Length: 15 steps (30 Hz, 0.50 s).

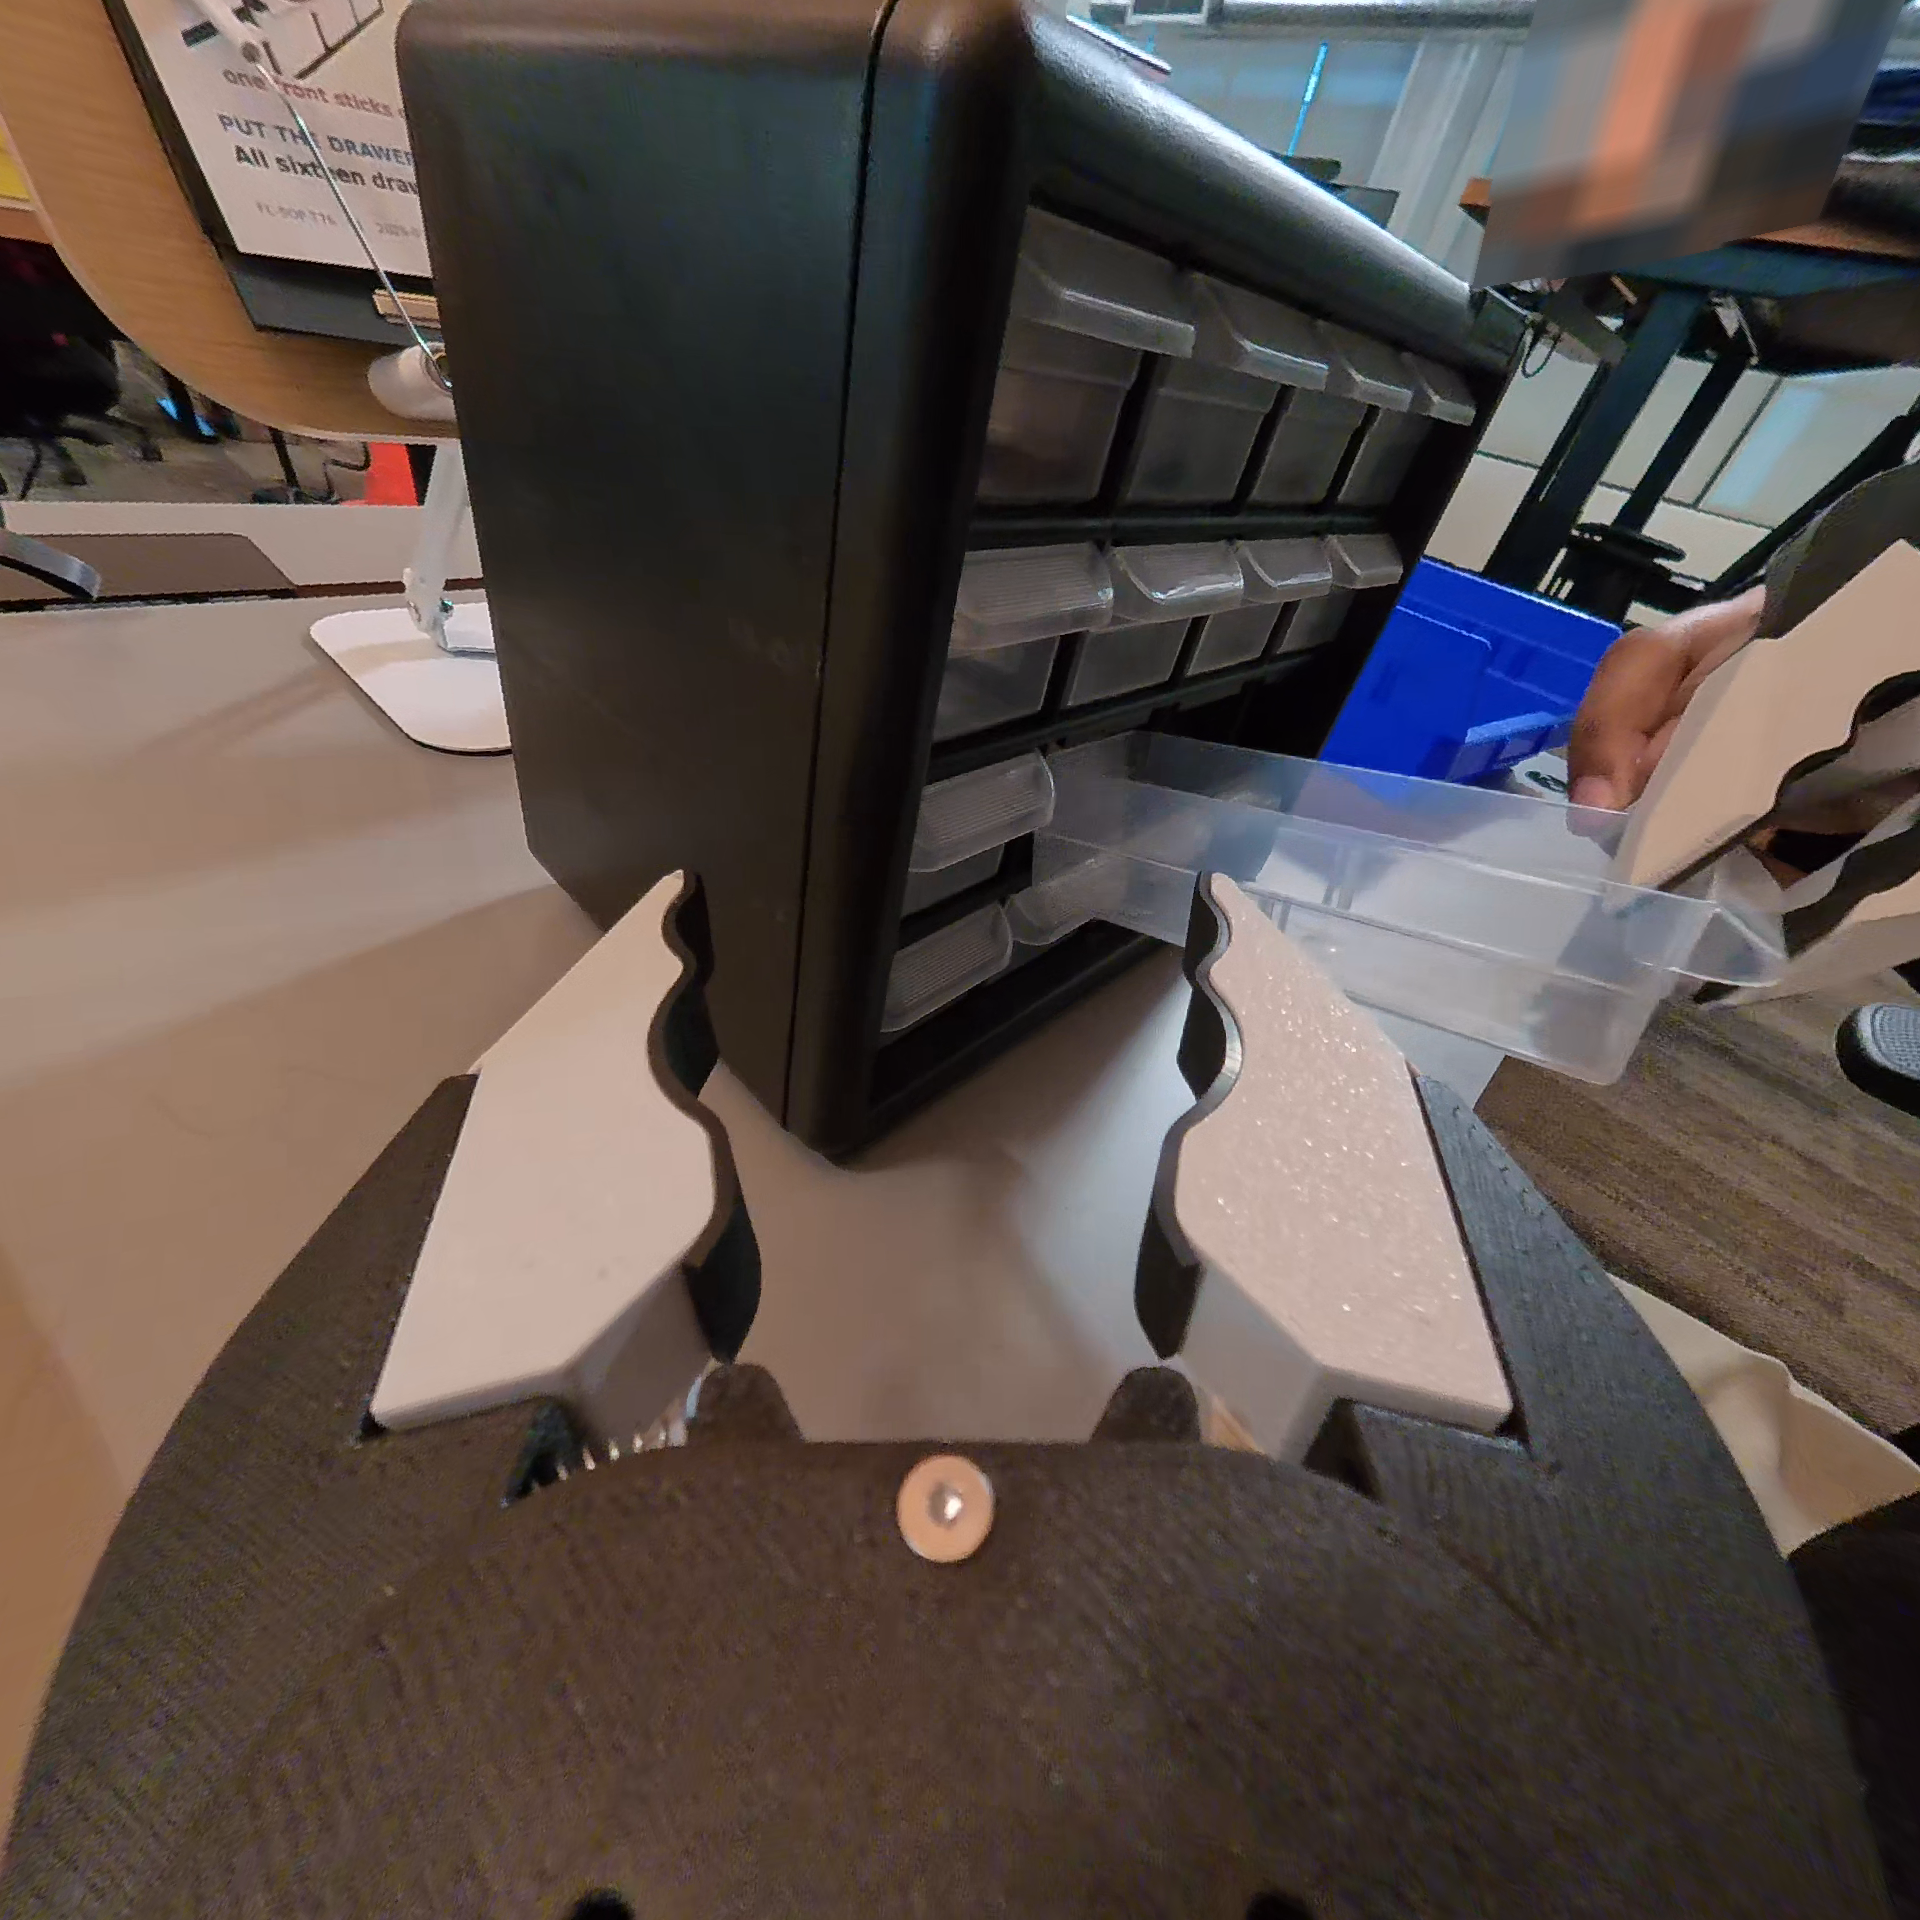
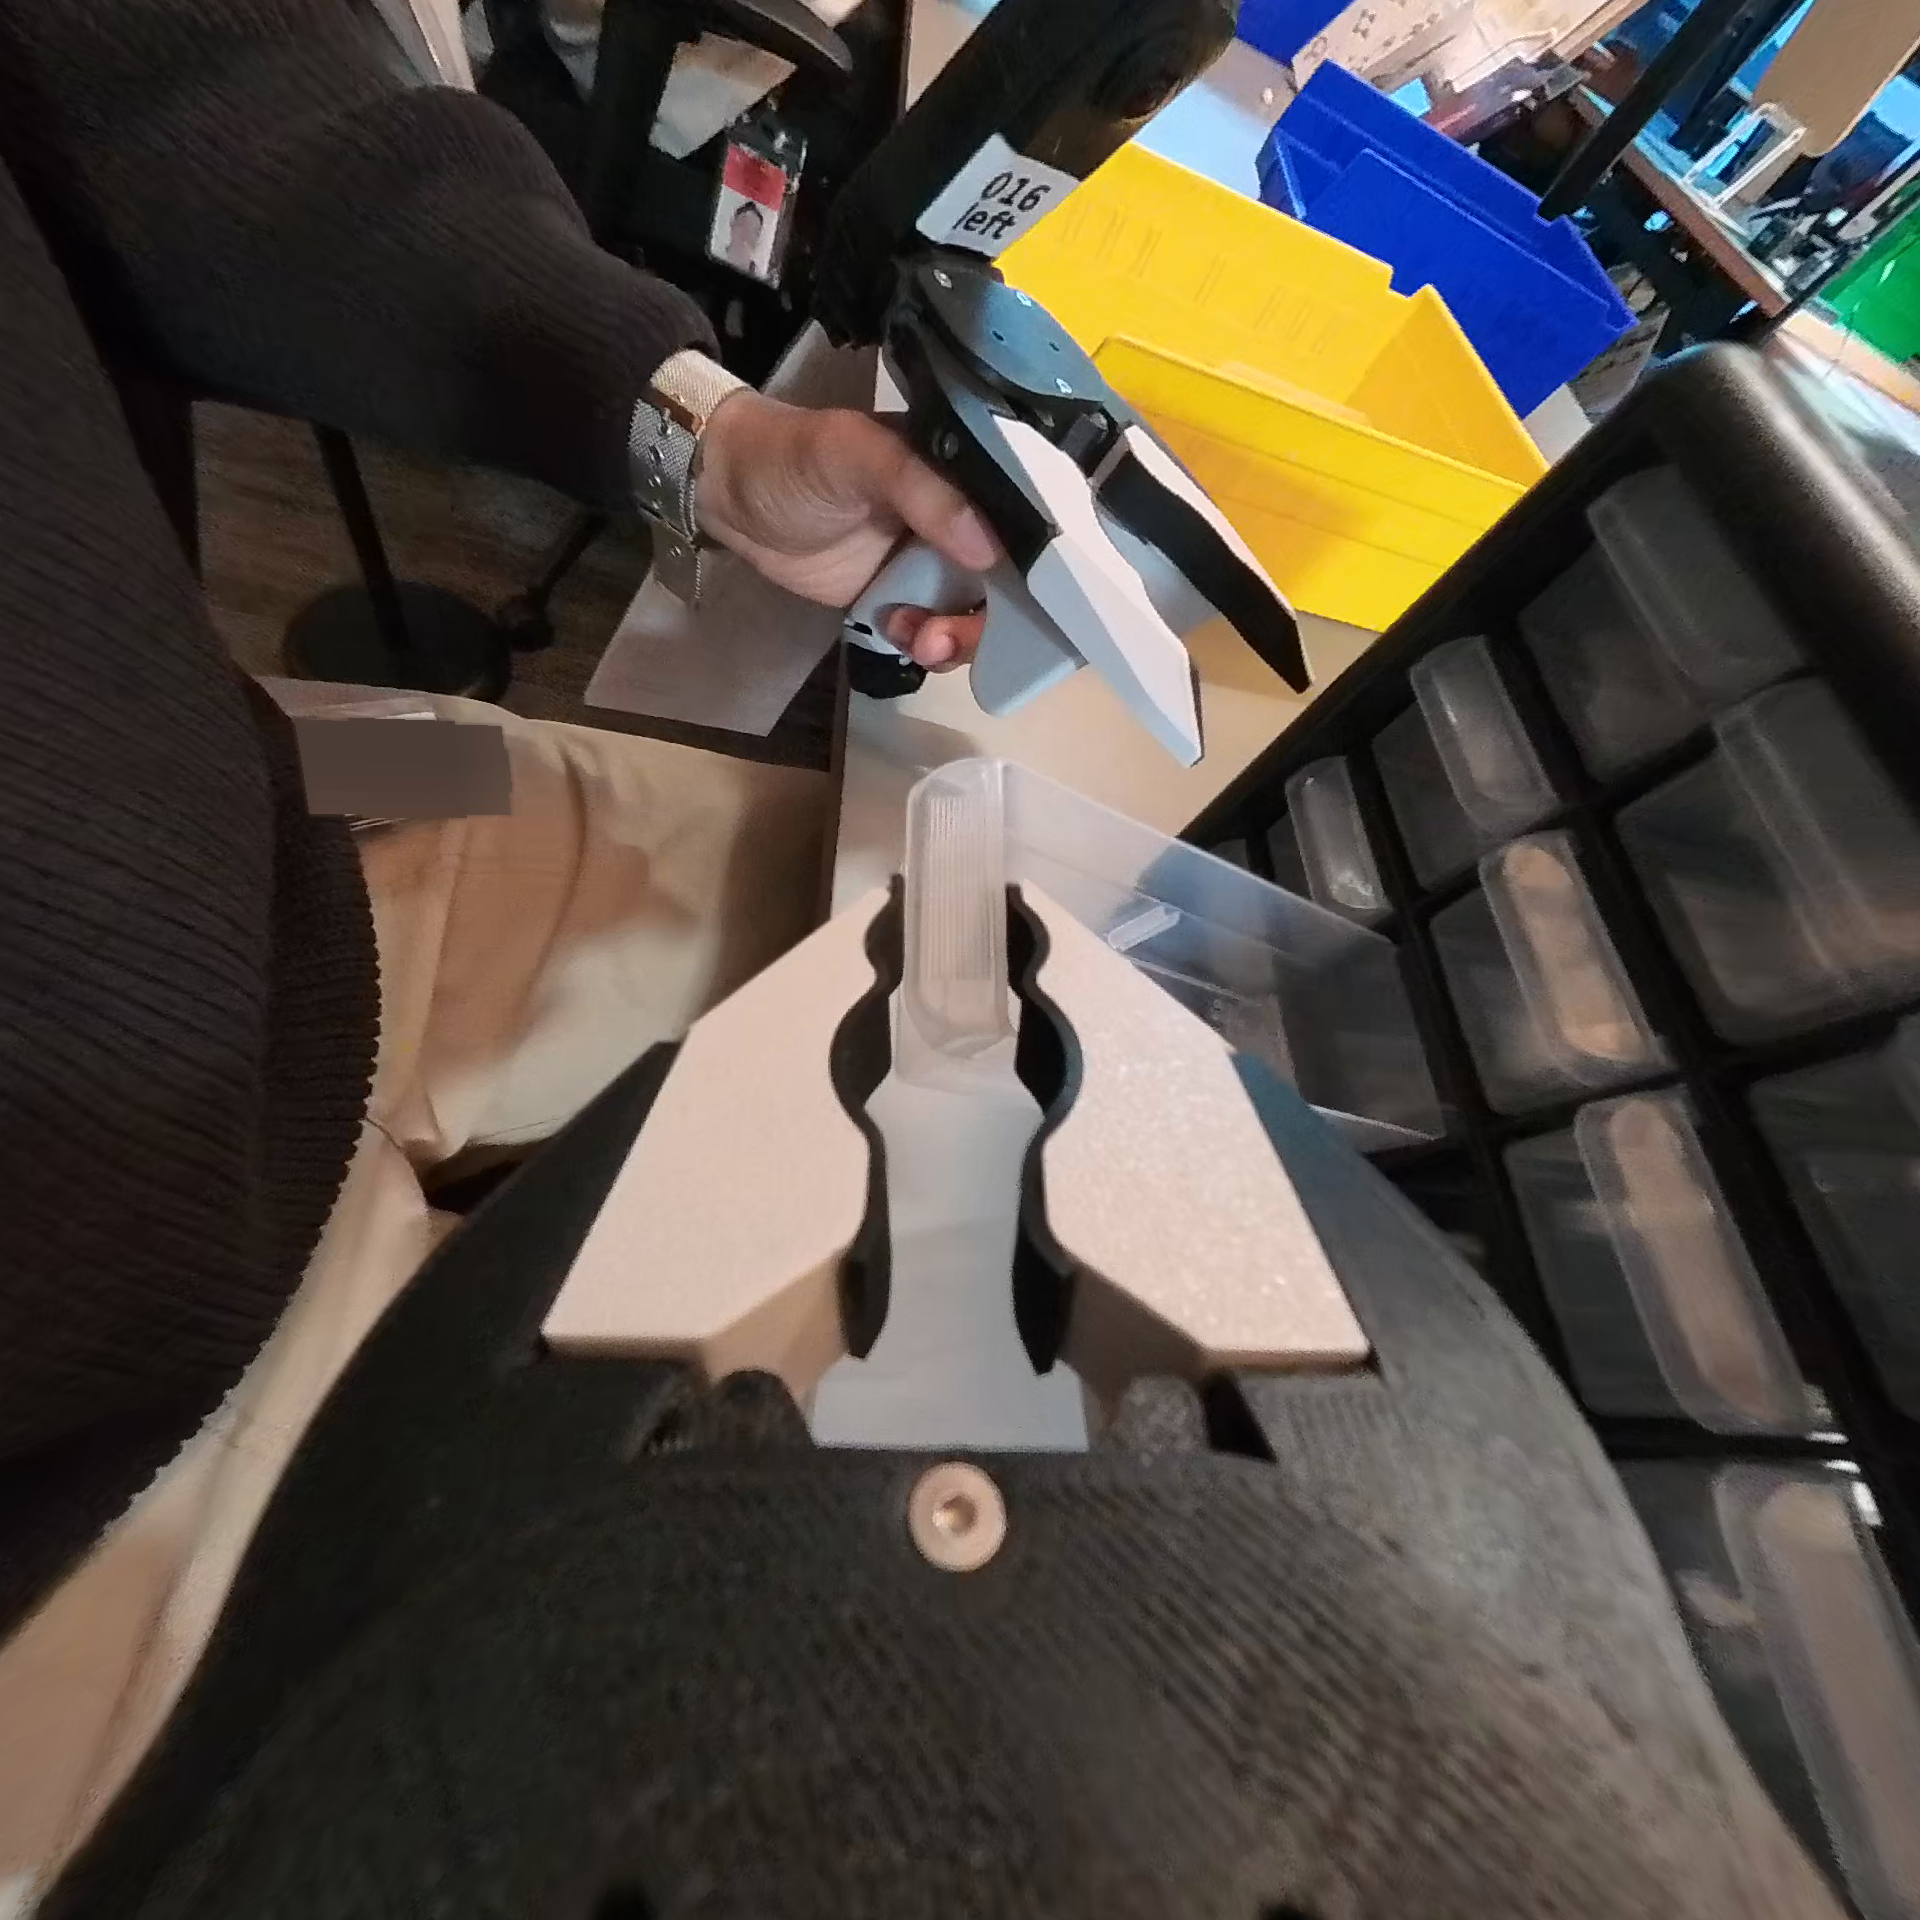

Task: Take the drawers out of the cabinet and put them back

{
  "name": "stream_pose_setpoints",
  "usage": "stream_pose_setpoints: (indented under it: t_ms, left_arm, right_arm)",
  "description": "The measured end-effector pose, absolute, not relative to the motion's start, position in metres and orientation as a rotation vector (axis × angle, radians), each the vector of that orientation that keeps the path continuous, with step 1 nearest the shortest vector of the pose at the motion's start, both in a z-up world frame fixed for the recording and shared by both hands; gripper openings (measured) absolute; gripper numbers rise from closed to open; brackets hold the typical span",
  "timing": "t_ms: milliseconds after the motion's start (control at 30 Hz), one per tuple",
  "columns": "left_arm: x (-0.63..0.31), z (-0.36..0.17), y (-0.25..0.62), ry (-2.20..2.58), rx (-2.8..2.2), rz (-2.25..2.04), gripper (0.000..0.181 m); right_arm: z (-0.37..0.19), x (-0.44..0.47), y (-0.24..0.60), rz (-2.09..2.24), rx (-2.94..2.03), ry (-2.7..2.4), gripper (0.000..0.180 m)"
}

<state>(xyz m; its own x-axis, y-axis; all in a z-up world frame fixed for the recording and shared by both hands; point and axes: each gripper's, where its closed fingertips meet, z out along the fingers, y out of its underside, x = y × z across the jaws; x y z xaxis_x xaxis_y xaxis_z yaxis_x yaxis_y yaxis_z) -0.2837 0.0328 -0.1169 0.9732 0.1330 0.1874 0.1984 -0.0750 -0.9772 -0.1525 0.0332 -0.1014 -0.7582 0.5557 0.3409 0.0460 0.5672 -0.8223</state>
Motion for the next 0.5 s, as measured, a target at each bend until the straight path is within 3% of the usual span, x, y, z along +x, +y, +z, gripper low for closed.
stream_pose_setpoints:
  t_ms: [500]
  left_arm:
    - [-0.284, -0.125, 0.035, -0.279, -1.680, -0.098, 0.093]
  right_arm:
    - [-0.114, -0.170, 0.040, 1.042, -0.445, -2.081, 0.019]
